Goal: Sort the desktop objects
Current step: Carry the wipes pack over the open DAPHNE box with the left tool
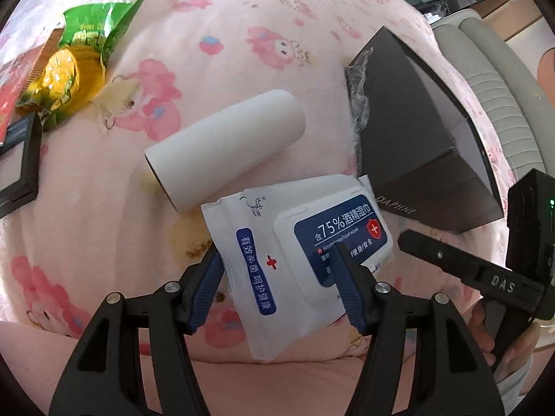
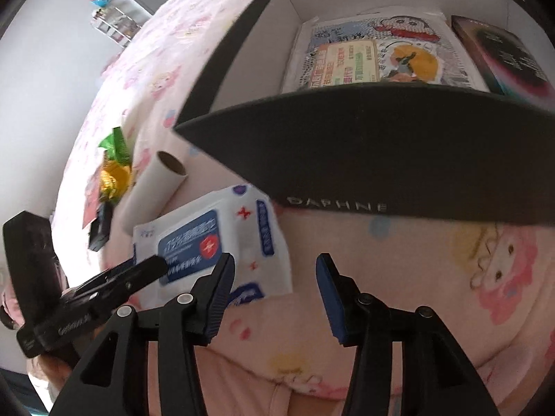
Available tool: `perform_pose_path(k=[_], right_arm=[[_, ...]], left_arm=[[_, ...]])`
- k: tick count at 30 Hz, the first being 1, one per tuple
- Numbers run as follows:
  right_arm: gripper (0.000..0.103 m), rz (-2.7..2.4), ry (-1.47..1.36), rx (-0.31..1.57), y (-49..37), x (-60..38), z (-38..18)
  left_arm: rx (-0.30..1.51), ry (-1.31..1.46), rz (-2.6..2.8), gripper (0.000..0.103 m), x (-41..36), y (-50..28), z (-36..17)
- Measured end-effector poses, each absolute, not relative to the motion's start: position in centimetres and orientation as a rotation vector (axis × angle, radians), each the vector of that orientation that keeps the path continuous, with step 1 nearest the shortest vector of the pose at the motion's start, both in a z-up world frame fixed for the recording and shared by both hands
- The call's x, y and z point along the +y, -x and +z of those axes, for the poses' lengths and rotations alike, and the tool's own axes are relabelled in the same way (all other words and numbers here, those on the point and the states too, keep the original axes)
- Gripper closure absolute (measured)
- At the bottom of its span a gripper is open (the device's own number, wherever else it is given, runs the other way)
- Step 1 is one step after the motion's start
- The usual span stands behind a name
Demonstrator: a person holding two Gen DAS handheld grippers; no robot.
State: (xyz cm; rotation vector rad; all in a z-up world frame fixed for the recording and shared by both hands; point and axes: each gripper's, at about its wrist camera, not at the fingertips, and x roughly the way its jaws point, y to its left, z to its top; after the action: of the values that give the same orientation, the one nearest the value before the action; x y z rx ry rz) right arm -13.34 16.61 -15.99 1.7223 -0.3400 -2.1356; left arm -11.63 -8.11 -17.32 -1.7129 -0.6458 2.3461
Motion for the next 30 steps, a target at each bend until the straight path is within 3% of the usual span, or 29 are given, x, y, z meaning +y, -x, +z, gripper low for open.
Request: perform_pose_path(k=[1, 3, 5, 11, 14, 18, 25, 30], right_arm=[[0.054, -2.121, -1.729, -0.366, 13.6, 16.6, -16.5], [0.038, -2.065, -1.736, -0.474, 14.0, 16.8, -18.1], [0.036, -2.005, -1.740, -0.555, 14.3, 16.9, -19.2], [0.044, -1.962, -1.658, -0.500, 12.5, 16.3, -17.5], [0.044, -1.966, -1.631, -0.505, 10.3, 17.3, -16.0], [0.044, -2.000, -1.674, -0.512, 7.7, 19.4, -16.1], [0.044, -2.113, -1.630, -0.688, 7.6, 22.3, -16.2], [0.044, -2.002, -1.732, -0.810, 9.3, 21.9, -19.3]], left_arm=[[-0.659, 1.723, 2.336, 0.040, -8.2, 11.7, -17.6], [-0.680, 1.732, 2.325, 0.040, -8.3, 11.9, -17.8], [-0.675, 1.731, 2.323, 0.040, -8.2, 11.6, -17.7], [-0.665, 1.659, 2.263, 0.040, -7.4, 10.9, -16.9], [-0.709, 1.665, 2.190, 0.039, -7.3, 10.7, -17.1], [-0.631, 1.669, 2.163, 0.040, -6.2, 10.2, -16.8], [-0.711, 1.673, 2.333, 0.047, -7.7, 9.9, -16.6], [-0.569, 1.733, 2.356, 0.051, -6.2, 9.7, -16.9]])
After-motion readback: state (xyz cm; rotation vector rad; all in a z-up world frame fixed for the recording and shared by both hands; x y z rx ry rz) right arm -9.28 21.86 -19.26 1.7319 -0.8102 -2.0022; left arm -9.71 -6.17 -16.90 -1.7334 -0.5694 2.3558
